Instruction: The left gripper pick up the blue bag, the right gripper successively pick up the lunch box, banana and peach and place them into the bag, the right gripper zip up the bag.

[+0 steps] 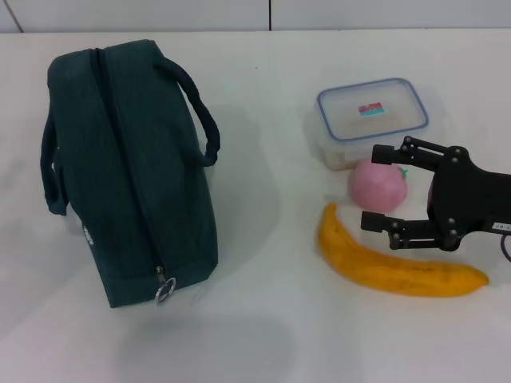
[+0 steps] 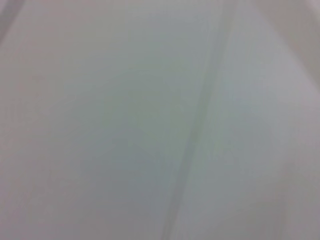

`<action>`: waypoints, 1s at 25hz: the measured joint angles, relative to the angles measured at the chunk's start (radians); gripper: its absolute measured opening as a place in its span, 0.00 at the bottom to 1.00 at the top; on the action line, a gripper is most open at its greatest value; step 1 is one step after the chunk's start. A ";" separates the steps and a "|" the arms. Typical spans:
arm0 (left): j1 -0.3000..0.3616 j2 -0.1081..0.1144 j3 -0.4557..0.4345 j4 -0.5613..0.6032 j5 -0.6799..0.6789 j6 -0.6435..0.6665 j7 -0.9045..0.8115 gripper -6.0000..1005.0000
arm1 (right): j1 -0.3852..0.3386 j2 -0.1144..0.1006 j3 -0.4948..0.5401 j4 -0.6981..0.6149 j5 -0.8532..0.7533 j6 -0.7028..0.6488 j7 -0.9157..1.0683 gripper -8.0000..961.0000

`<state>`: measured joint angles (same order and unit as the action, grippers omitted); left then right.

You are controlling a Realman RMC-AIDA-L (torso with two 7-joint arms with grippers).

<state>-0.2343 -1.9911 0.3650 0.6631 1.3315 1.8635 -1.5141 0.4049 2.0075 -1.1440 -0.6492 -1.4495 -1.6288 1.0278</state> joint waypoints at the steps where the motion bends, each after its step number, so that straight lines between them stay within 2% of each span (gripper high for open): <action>1: 0.000 0.001 -0.012 0.005 -0.001 -0.031 -0.024 0.84 | 0.000 0.000 0.000 0.000 0.000 0.000 0.000 0.92; 5: -0.001 0.010 -0.012 0.071 0.011 -0.143 -0.153 0.84 | 0.001 0.002 0.002 0.000 0.000 0.005 0.000 0.92; 8: -0.017 0.025 -0.007 0.130 0.084 -0.217 -0.270 0.84 | 0.002 0.003 0.003 0.000 0.001 0.009 0.000 0.92; 15: -0.082 0.076 -0.007 0.371 0.373 -0.231 -0.628 0.83 | 0.003 0.004 0.015 0.002 0.001 0.009 0.000 0.91; 16: -0.082 0.076 -0.007 0.371 0.373 -0.231 -0.628 0.83 | 0.004 0.004 0.015 0.002 0.001 0.009 0.000 0.91; 17: -0.103 0.090 0.013 0.427 0.445 -0.213 -0.723 0.83 | 0.004 0.004 0.015 0.002 0.001 0.009 0.000 0.91; 25: -0.118 0.124 0.179 0.600 0.561 -0.135 -1.024 0.83 | -0.001 0.005 0.015 0.002 0.011 0.002 -0.001 0.91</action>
<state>-0.3525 -1.8673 0.5444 1.2631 1.8920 1.7288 -2.5379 0.4043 2.0127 -1.1289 -0.6472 -1.4384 -1.6273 1.0269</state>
